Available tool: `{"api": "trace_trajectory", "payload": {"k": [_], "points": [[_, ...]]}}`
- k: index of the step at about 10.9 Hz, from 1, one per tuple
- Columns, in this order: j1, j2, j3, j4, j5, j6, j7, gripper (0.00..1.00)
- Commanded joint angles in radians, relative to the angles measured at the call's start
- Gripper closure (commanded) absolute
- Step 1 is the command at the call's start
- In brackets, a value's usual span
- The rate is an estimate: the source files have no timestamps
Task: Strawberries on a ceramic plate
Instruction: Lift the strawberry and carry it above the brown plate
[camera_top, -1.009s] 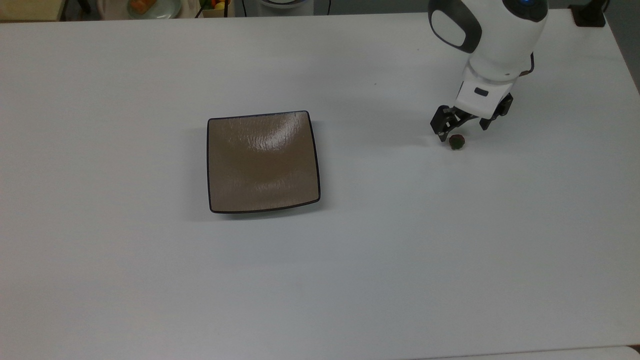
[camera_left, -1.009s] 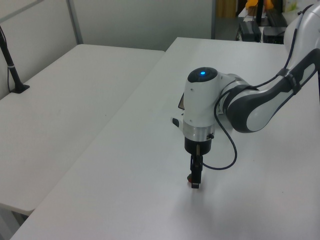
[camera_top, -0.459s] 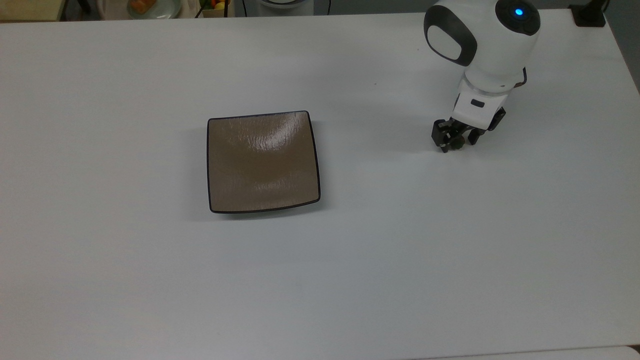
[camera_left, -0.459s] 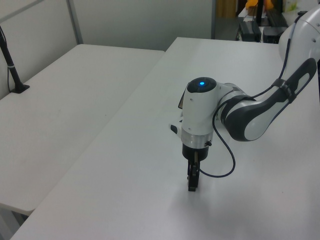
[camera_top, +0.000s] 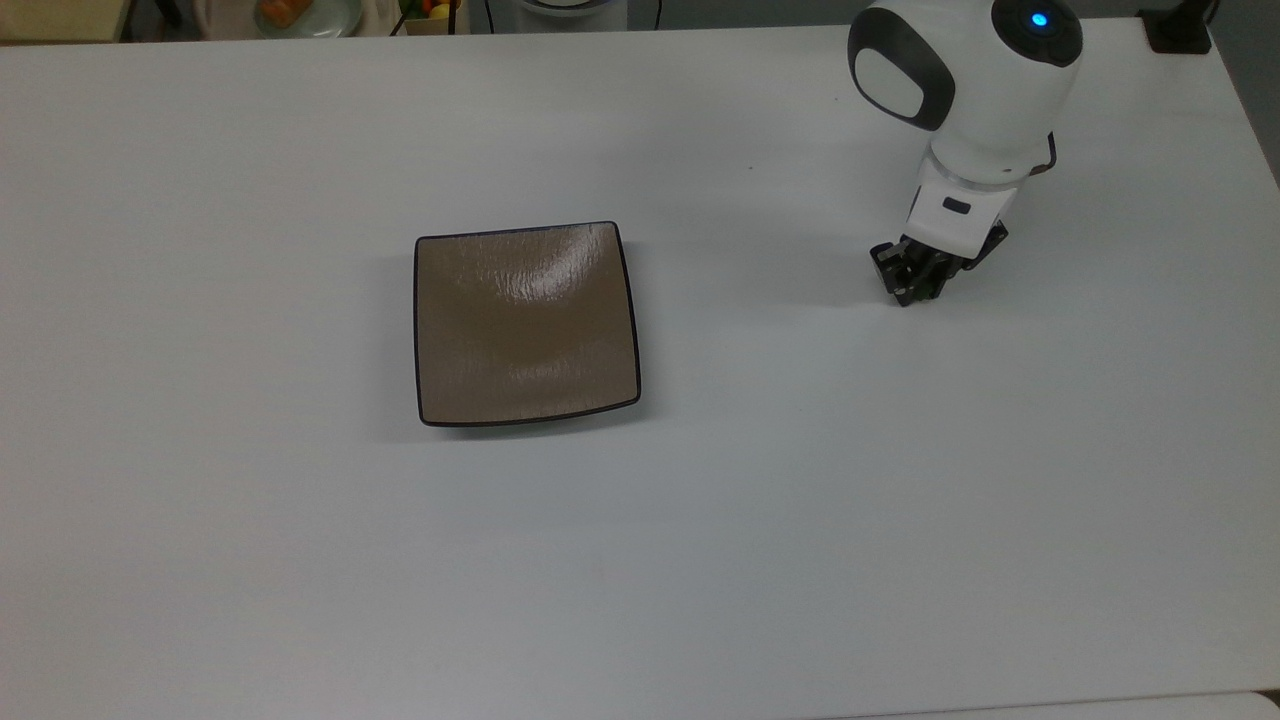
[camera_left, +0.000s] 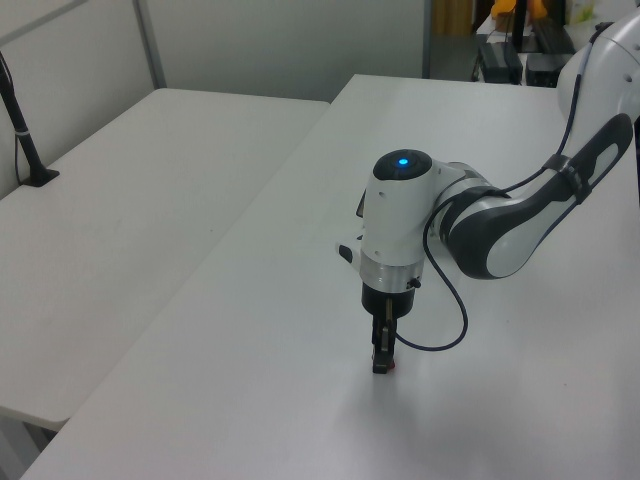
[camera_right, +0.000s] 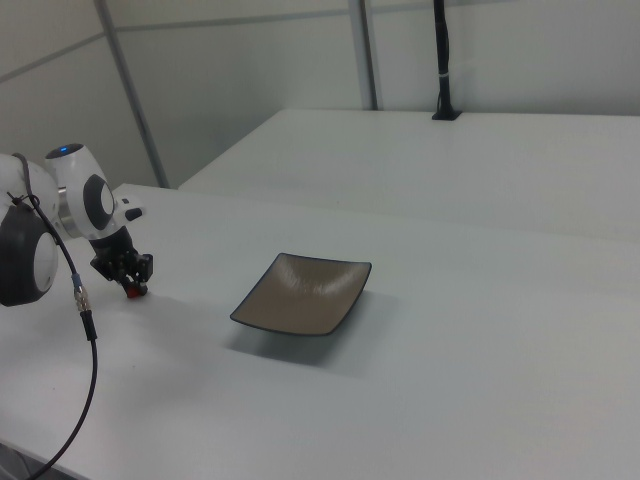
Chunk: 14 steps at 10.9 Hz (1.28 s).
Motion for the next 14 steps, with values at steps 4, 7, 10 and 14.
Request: {"api": "trace_trajectory", "payload": {"k": [4, 7, 10, 14], "points": [[0.001, -0.169, -0.016, -0.039, 0.017, -0.081, 0.018, 1.0], [-0.049, -0.311, -0.018, -0.036, 0.083, -0.204, -0.025, 1.0], [-0.057, -0.442, -0.102, -0.033, 0.19, -0.326, -0.133, 1.0], [-0.063, -0.568, -0.226, -0.039, 0.273, -0.465, -0.314, 1.0]]}}
